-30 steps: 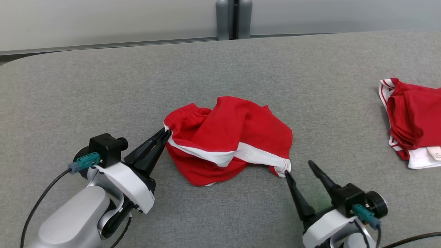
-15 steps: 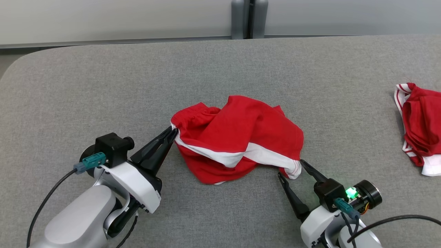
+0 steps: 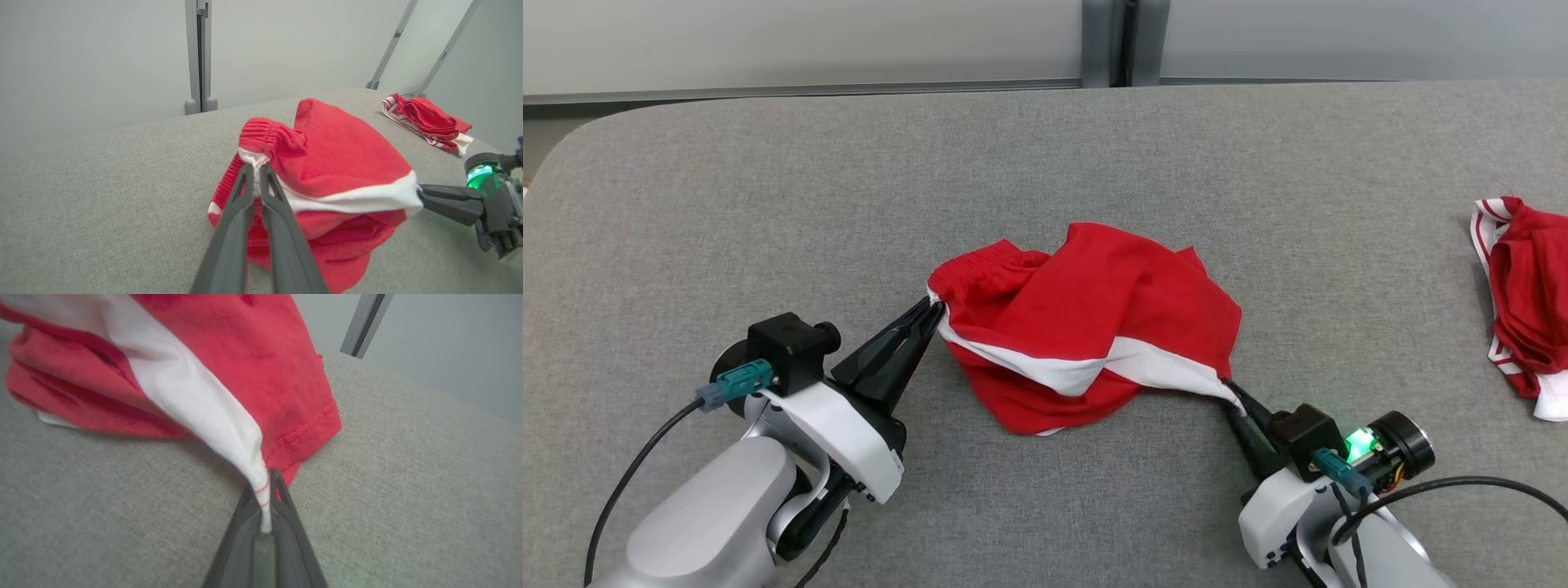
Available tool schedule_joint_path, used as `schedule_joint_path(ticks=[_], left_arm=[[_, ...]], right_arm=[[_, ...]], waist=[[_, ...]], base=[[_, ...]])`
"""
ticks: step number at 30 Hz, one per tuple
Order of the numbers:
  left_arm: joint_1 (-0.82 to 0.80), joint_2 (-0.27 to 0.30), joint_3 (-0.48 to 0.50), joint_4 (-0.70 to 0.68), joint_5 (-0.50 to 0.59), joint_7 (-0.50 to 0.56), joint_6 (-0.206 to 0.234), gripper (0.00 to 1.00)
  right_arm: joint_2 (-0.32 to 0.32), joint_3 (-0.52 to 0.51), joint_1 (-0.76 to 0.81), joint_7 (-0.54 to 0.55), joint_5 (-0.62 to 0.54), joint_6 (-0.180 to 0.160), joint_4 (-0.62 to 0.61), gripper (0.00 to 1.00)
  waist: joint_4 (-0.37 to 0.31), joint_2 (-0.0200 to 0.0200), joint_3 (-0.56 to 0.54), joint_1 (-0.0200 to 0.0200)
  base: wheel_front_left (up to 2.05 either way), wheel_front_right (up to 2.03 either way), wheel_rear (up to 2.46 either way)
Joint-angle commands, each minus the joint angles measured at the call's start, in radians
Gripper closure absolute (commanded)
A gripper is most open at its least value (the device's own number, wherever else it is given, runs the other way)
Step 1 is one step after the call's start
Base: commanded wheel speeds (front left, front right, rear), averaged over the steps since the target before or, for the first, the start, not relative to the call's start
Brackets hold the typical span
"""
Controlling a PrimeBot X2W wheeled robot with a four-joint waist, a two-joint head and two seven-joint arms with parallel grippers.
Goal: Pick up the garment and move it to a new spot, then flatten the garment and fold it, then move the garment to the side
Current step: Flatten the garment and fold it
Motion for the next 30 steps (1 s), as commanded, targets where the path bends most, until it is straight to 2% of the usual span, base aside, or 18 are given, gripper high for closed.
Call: schedule_joint_path(ticks=[1, 12, 22, 25, 30], left_arm=[[-0.010, 0.005, 0.007, -0.002, 0.007, 0.000, -0.001, 1.00], [-0.025, 0.032, 0.064, -0.035, 0.065, 0.000, -0.001, 1.00], [-0.151, 0.074, 0.115, -0.072, 0.064, 0.013, 0.003, 1.00], [-0.191, 0.080, 0.141, -0.093, 0.050, 0.038, 0.025, 1.00], [-0.225, 0.087, 0.190, -0.149, 0.023, 0.069, 0.088, 1.00]], right_arm=[[-0.007, -0.009, -0.014, -0.007, -0.012, -0.001, 0.001, 1.00], [-0.037, -0.137, -0.031, -0.021, -0.047, -0.001, -0.077, 1.00], [-0.132, -0.181, -0.137, 0.051, -0.043, -0.001, -0.264, 1.00], [-0.168, -0.188, -0.176, 0.081, -0.038, -0.001, -0.328, 1.00], [-0.207, -0.205, -0.209, 0.150, -0.009, -0.001, -0.428, 1.00]], waist=[[0.001, 0.0000, -0.002, 0.0000], [-0.009, 0.0000, -0.052, 0.0000], [-0.020, 0.0000, -0.145, 0.0000], [-0.022, 0.0000, -0.174, 0.0000], [-0.022, 0.0000, -0.209, 0.0000]], base=[[0.00, 0.00, 0.00], [0.00, 0.00, 0.00], [0.00, 0.00, 0.00], [0.00, 0.00, 0.00], [0.00, 0.00, 0.00]])
